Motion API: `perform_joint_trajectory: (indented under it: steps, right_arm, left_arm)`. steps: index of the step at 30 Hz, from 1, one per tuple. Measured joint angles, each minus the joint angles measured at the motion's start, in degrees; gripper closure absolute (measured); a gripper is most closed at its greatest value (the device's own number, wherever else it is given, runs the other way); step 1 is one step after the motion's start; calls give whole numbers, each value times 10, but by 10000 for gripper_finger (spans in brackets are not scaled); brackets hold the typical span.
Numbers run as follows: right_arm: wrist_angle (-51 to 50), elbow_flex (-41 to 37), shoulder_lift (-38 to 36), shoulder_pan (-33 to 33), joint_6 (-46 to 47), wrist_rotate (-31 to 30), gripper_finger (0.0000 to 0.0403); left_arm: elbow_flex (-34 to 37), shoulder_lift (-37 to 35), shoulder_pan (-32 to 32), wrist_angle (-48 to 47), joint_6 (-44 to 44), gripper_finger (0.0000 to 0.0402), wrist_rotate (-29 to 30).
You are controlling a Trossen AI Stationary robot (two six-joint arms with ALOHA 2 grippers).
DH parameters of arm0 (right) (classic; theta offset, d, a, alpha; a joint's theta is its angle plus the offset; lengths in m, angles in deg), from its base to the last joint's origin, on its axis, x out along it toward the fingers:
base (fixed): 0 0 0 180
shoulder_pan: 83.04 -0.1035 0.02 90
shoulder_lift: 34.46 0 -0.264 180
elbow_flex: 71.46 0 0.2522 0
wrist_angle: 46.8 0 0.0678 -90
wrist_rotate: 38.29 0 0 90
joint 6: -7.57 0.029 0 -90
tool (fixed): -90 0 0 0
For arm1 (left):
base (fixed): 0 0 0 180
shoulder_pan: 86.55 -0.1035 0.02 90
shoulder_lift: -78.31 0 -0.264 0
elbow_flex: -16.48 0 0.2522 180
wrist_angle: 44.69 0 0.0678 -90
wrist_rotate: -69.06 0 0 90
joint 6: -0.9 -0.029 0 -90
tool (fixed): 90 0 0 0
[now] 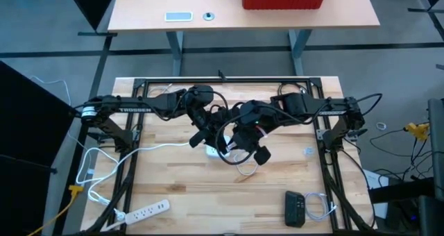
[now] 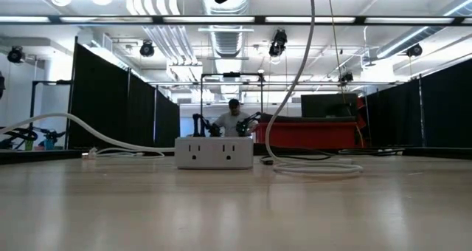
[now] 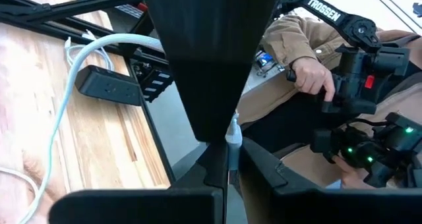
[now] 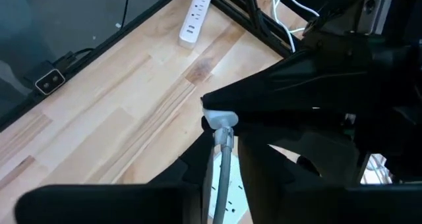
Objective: Insert USB
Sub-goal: Insert the white USB cable into the bottom white outlet extension
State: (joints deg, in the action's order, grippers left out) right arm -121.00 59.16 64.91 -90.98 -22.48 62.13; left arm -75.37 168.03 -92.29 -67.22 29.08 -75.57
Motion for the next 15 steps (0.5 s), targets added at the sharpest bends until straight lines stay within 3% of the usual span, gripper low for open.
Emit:
perform_joint_trajectory:
  steps: [5,15]
  right_arm:
    - [8,0,1,0,0,0,341]
    - [8,0,1,0,0,0,375]
  left_arm:
    - [0,0,0,0,1,395,0]
    - [0,0,0,-2,1,395,0]
